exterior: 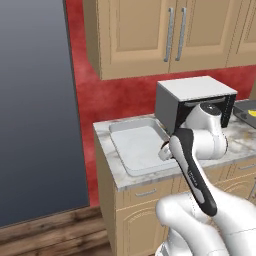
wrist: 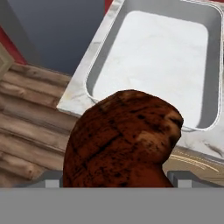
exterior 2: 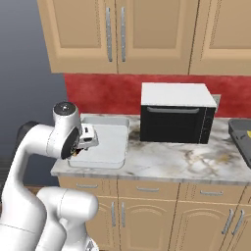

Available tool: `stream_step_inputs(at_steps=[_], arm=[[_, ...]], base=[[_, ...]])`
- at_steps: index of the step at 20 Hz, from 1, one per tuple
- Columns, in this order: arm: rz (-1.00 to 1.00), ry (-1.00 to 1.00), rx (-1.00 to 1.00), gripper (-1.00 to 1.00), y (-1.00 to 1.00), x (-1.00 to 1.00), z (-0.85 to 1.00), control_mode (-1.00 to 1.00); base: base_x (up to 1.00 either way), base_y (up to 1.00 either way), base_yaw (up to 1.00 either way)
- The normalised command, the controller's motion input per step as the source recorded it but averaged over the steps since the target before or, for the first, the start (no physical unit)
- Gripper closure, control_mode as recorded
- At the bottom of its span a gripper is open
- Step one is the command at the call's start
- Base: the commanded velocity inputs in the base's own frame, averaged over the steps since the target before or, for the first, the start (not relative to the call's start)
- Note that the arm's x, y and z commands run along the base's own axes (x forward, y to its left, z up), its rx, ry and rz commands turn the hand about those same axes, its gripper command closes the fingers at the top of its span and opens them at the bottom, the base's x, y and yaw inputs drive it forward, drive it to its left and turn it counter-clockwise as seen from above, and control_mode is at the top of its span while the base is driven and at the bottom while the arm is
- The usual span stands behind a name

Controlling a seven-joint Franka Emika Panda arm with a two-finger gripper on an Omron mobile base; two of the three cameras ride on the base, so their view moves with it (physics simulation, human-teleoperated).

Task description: Place one lemon wedge and one steak in each tupperware on the nearby counter, to pack two identical lunches.

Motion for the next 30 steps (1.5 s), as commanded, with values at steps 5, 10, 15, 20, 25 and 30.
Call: stream_step_inputs(at_steps=[5, 10, 15, 20, 25, 30], arm=[[-0.04, 0.26, 0.00, 1.00, -0.20, 0.72, -0.08, -1.00], [-0.01, 0.10, 0.00, 1.00, -0.04, 0.57, -0.27, -1.00], [0.00, -0.06, 0.00, 1.00, 0.00, 0.27, -0.52, -1.00], [0.00, -0.16, 0.00, 1.00, 0.02, 0.07, -0.53, -1.00], [0.00, -0.04, 0.00, 1.00, 0.11, 0.32, -0.25, -1.00], [0.00, 0.00, 0.00, 1.00, 0.12, 0.58, -0.09, -1.00]], base=[[0.00, 0.00, 0.00], [0.00, 0.00, 0.00], [0.00, 0.00, 0.00], [0.00, 0.00, 0.00], [0.00, 0.00, 0.00], [0.00, 0.00, 0.00]])
